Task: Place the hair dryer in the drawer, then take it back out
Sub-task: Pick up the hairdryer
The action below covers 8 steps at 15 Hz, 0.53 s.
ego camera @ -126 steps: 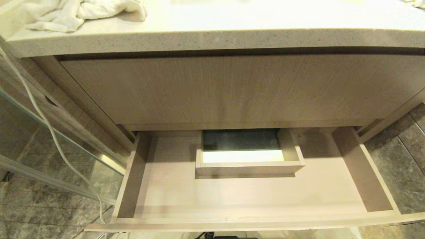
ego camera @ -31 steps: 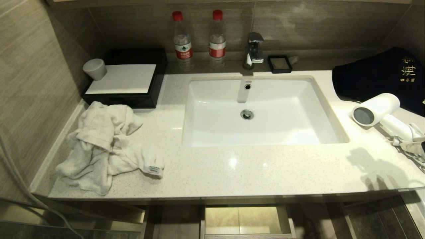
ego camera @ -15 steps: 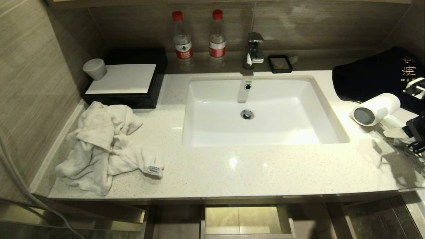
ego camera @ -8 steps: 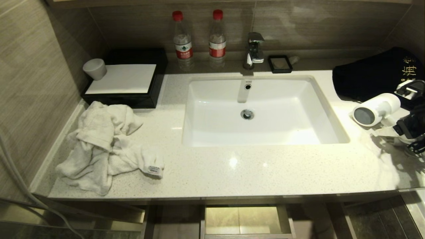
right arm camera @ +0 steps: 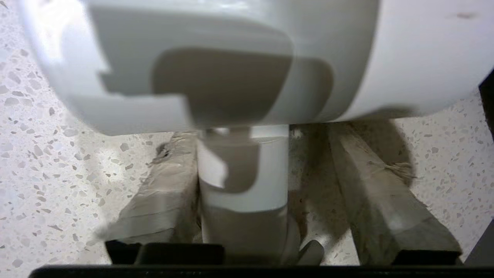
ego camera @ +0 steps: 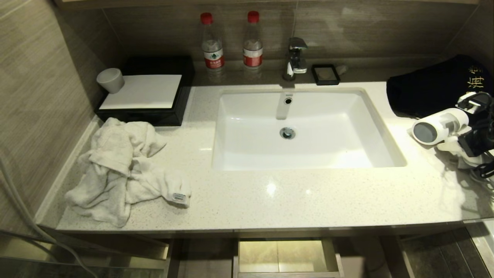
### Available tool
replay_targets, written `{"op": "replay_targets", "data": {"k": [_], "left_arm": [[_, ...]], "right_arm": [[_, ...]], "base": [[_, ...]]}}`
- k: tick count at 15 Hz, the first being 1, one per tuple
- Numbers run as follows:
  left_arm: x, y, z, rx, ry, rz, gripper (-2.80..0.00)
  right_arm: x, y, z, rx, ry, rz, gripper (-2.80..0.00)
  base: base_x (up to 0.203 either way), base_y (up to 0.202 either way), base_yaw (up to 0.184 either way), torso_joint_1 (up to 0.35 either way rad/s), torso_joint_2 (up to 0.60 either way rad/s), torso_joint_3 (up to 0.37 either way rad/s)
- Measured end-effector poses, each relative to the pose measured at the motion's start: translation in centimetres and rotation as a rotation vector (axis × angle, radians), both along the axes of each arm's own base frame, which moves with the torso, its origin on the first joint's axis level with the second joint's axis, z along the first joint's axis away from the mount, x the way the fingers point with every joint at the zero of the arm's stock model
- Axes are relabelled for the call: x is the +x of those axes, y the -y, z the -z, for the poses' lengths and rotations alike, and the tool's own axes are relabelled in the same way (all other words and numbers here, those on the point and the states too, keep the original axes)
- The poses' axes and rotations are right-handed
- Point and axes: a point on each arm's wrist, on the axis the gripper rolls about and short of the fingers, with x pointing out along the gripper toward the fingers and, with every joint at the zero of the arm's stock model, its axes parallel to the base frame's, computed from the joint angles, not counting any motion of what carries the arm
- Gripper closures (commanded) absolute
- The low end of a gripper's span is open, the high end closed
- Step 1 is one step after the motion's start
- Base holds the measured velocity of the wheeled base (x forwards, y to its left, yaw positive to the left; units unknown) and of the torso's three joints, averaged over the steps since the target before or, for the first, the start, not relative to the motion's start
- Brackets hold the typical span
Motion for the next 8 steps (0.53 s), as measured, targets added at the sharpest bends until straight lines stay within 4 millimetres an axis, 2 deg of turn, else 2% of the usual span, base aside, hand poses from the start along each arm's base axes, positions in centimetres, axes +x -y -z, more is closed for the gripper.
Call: {"op": "replay_targets", "data": {"k": [5,8], "left_arm": [[0.0,0.0,0.0,0.000,0.000,0.000,0.00],[0.0,0.0,0.0,0.000,0.000,0.000,0.00]], "right_arm": [[-1.3,-0.9,-1.7,-0.017,0.036,0.002,0.00],[-3.3,-2.1,-3.0,-0.019,0.084,0.016,0.00]], "base": [[0.000,0.000,0.000,0.000,0.00,0.000],[0.000,0.000,0.000,0.000,0.00,0.000]]}}
